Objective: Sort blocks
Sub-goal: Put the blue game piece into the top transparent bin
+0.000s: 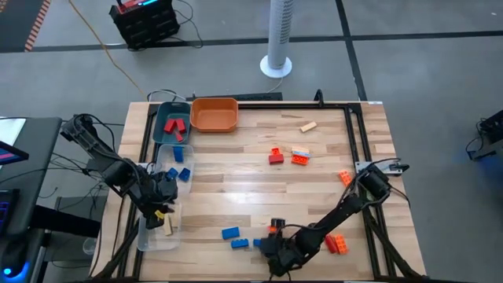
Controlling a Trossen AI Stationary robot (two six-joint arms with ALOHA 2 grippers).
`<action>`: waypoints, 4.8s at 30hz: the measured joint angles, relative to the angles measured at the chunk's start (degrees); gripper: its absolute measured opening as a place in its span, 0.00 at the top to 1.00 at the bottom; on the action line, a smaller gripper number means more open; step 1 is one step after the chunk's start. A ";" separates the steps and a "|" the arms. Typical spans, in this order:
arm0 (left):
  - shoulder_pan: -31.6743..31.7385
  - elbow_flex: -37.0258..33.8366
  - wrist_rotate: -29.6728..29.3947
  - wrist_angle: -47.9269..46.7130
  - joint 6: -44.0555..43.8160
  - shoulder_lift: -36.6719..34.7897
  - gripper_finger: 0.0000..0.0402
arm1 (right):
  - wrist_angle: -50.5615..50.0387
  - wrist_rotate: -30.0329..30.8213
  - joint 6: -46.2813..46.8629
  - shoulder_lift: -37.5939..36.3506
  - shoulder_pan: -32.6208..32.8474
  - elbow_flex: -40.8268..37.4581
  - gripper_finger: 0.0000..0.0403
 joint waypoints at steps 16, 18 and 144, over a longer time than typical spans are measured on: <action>6.96 -0.02 -36.84 3.72 25.92 0.04 0.68 | -19.43 11.25 -10.19 -11.60 -9.63 0.07 0.76; 7.88 -0.02 -38.12 3.81 25.58 0.04 0.68 | -20.28 12.24 -12.52 -12.20 -11.49 0.07 0.76; 20.49 -12.99 -19.67 -20.34 -4.65 -1.91 0.77 | 1.26 6.68 -33.95 -12.75 -21.26 0.10 0.42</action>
